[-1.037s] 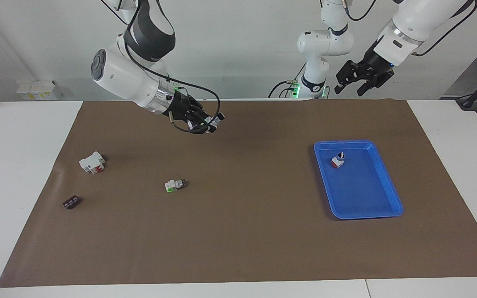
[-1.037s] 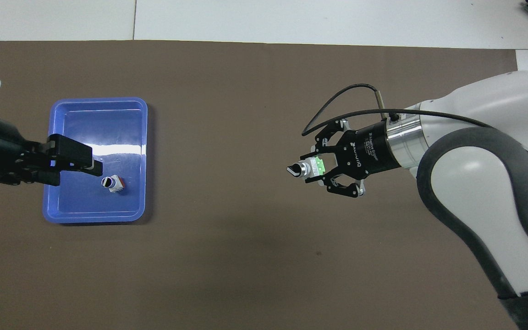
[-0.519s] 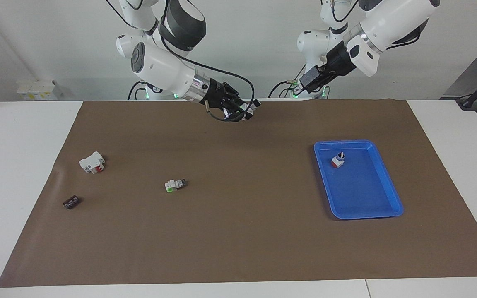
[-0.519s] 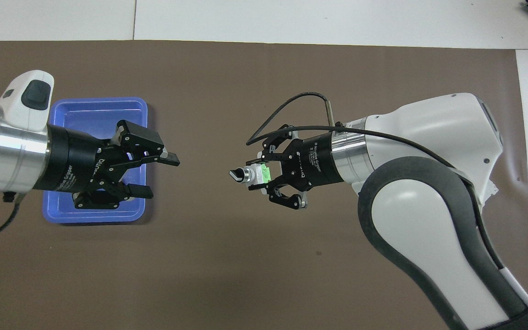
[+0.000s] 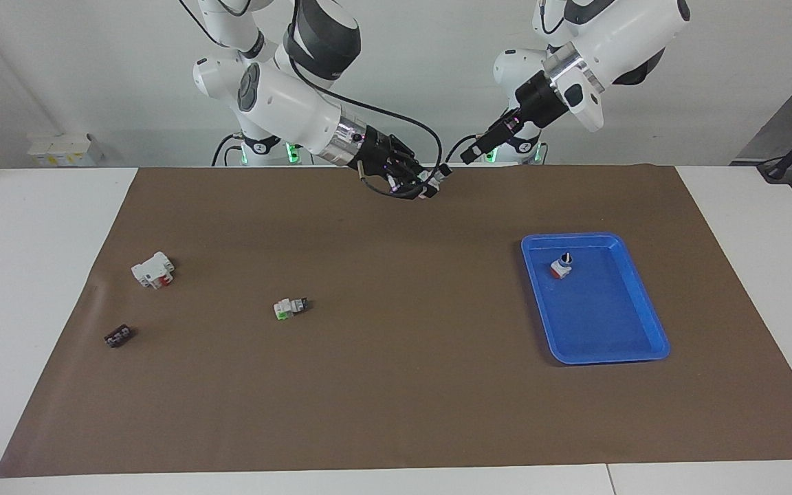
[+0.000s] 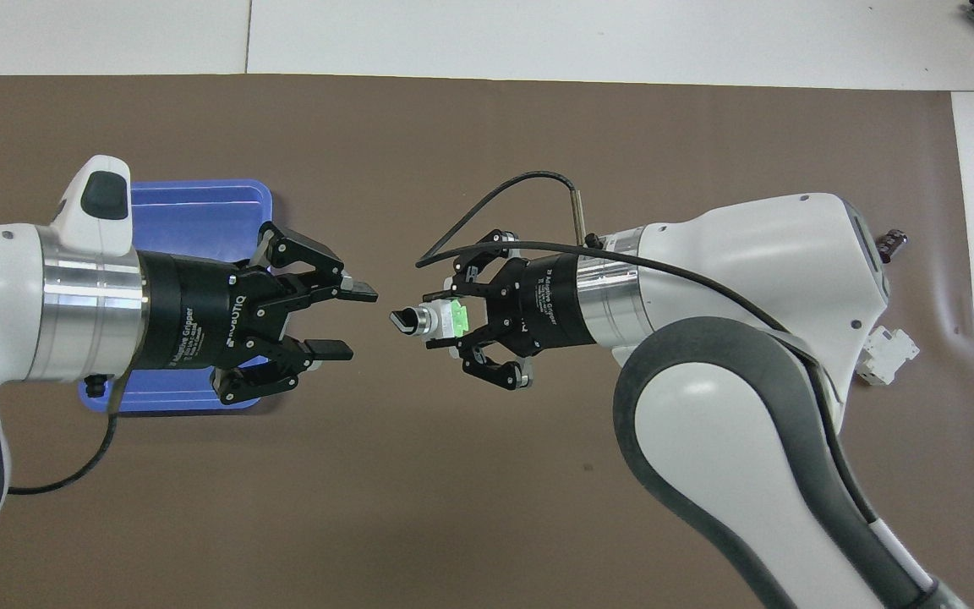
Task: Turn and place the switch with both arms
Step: 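Lift the switch with the right gripper while the left gripper approaches, then close the left gripper on the switch held by the right gripper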
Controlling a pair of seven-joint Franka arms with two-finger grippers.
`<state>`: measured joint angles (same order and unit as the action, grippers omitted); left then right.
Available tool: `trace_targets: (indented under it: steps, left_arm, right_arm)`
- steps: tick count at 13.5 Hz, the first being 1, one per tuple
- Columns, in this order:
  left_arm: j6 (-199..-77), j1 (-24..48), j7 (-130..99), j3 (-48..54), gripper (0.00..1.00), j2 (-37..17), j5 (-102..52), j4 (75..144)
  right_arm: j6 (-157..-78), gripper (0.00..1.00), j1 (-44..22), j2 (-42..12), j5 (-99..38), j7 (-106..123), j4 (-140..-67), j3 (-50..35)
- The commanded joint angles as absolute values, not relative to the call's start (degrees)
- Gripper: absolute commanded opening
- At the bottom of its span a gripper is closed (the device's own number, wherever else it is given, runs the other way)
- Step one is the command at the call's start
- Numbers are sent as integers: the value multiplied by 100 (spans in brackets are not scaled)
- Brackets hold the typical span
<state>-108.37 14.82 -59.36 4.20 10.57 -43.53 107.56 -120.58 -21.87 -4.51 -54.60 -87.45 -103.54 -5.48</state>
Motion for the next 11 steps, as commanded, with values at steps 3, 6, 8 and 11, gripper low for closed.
trace_targets:
  steps: [3,6,8,11]
  left_arm:
    - [-11328,1731,-6073,378,55,1274,-4465,11162]
    - [-11706,1775,-6178,439,55,1301,-4465,11302]
    - [-11830,1828,-6179,466,52,1327,-4465,11416]
    - [-11900,1837,-6179,466,36,1336,-4465,11426]
  right_arm:
    - [-12208,0,-2180,-457,-5502,-8736,-10389,-580]
    - [-12217,0,-2180,-457,-5493,-8736,-10389,-580]
    - [-12217,0,-2180,-457,-5493,-8736,-10389,-580]
    - [-12217,0,-2180,-457,-5484,-8728,-10389,-580]
